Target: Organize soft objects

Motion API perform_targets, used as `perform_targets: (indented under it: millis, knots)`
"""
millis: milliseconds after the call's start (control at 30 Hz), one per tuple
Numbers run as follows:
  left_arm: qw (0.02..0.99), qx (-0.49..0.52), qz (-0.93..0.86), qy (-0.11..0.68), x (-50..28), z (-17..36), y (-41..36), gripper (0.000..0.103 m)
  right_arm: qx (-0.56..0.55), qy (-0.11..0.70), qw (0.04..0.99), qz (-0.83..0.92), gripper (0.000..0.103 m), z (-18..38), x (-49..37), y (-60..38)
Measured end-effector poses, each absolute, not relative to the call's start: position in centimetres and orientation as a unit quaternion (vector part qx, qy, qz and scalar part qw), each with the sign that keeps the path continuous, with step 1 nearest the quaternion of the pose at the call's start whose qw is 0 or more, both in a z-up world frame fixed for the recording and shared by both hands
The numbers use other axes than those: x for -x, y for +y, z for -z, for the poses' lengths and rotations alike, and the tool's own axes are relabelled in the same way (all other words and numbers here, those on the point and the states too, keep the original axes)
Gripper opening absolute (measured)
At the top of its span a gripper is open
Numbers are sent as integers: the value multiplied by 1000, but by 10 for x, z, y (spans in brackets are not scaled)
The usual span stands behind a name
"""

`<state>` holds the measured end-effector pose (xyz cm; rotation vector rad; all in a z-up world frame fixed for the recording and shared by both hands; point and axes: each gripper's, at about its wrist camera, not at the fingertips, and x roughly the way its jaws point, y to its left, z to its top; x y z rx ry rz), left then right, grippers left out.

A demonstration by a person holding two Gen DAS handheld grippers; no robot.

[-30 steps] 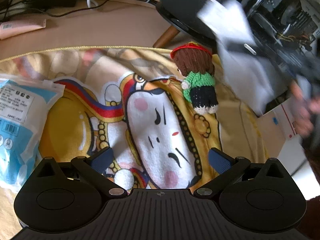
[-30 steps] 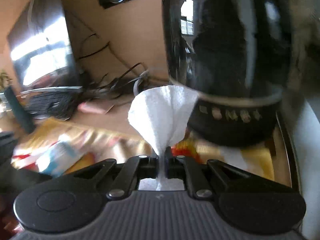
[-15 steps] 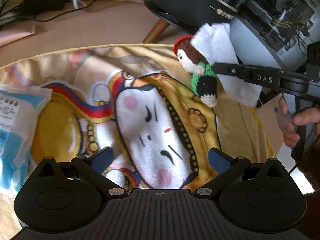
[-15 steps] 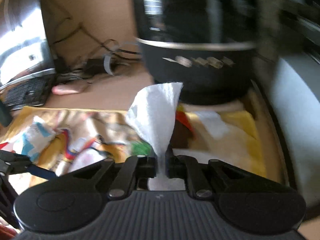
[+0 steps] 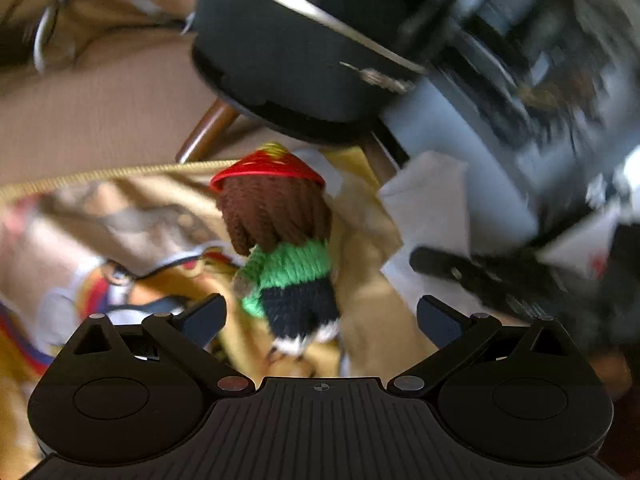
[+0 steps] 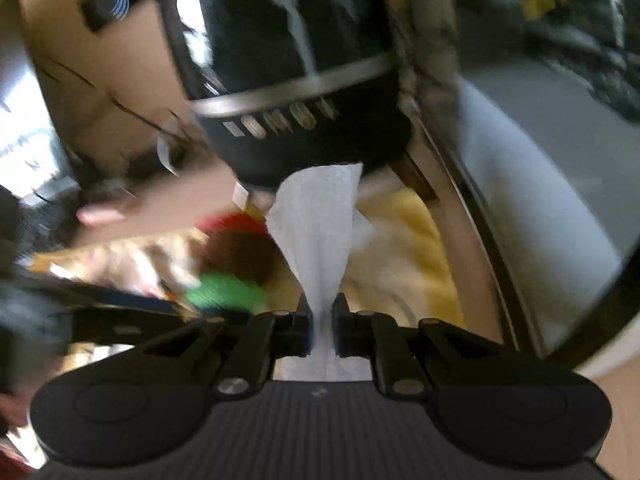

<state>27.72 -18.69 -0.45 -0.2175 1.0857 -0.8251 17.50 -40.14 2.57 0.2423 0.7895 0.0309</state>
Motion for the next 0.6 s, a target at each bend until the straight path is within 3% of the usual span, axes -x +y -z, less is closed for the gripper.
perform_targets:
  millis: [267,433,600]
  knots:
    - [783,77,407,463,-300,11,-220,103,-96,342,934,-40,13,-55,-201,-392]
    - [770,36,496,399,-280,-3,-239,103,-88,348,933,-19,15,-47,-193,-407]
    - [738,0,544,400,-259,1,-272,103,-86,353,932,5,14,-45,-180,-422]
